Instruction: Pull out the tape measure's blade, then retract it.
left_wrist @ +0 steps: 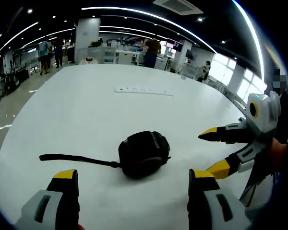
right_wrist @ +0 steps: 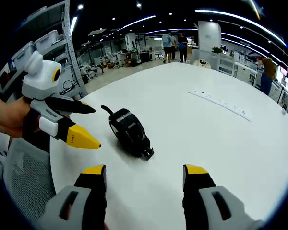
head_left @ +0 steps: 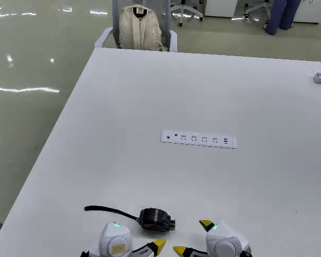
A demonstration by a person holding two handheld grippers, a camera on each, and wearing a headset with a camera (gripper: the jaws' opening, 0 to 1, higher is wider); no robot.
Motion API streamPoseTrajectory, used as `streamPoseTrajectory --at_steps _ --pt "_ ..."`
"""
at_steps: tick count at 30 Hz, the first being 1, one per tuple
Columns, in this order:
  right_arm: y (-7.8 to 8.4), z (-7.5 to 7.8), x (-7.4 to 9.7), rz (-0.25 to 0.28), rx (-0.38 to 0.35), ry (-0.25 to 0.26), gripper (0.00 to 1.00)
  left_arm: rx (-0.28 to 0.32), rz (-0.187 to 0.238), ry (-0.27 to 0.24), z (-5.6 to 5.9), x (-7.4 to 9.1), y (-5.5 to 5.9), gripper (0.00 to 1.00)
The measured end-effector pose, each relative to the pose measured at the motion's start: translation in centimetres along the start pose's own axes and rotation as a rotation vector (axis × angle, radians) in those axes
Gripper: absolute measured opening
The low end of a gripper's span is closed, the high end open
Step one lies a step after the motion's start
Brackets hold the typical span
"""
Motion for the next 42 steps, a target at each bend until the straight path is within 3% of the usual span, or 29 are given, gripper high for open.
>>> streamPoseTrajectory --at_steps 12,21,42 --pt "0.4 -0.8 2.4 0.009 -0.05 0.037 0.71 -0.033 -0.01 0.037 0.1 1.6 0.9 0.96" --pt "0.2 -1.4 4.1 0.019 -0.054 0.031 0.75 -0.069 -0.011 0.08 0.4 2.9 1.1 0.99" --pt "0.6 -2.1 6.7 0.014 -0.006 0.009 0.79 -0.139 -0.023 0.12 -1.2 6.4 1.5 1.0"
Point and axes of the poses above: the centre of the closed fingertips' face, and the gripper's own axes: x roughly backward along the fingers, z roughly to its right, y roughly out of its underside, the point moved 4 cm from there along x, roughly backward along the fingers, and after that the axes turned 10 degrees about x, right-handed, at the moved point
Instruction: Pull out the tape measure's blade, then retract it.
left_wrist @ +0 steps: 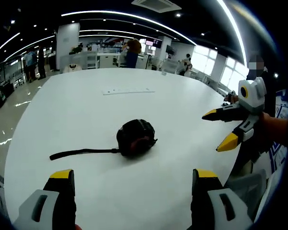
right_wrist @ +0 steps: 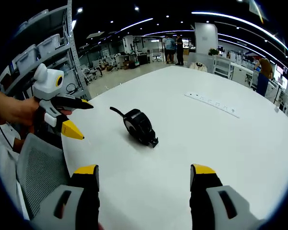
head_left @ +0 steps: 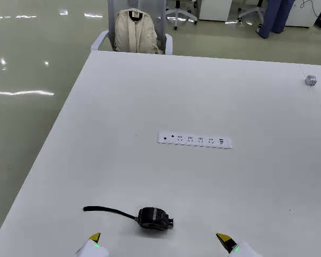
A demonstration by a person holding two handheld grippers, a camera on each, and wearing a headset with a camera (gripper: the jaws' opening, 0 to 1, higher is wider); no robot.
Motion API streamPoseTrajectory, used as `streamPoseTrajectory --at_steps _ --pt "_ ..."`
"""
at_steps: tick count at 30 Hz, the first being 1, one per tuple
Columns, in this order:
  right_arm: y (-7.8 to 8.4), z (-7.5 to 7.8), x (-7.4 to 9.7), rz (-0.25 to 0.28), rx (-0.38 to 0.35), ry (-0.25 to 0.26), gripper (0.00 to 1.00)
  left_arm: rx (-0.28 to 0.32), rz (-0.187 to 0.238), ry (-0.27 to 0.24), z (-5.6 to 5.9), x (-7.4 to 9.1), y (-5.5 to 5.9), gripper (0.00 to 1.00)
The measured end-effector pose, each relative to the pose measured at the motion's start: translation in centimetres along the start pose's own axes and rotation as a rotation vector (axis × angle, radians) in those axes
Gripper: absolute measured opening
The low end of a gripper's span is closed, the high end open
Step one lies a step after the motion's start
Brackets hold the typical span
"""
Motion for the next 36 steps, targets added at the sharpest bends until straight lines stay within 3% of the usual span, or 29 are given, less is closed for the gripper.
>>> streamPoseTrajectory --at_steps 10,22,36 --pt "0.6 -0.2 1.0 -0.011 0.015 -0.006 0.81 -0.012 -0.001 0.01 -0.8 1.6 0.4 1.0" --pt "2.2 -0.6 3.0 -0.05 0.073 -0.031 0.82 -0.037 -0.005 0.036 -0.7 3.2 1.1 1.0" --pt "2.2 -0.6 4.0 -0.044 0.074 -0.02 0.83 -0.058 -0.002 0.038 -1.2 4.8 1.0 1.0"
Point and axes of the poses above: the centre of the closed fingertips' face, and the gripper's own axes: x roughly backward along the fingers, z roughly to its right, y roughly out of its underside, the point moved 4 cm from there along x, roughly backward along the fingers, and after that the axes turned 10 degrees about x, right-handed, at the moved point
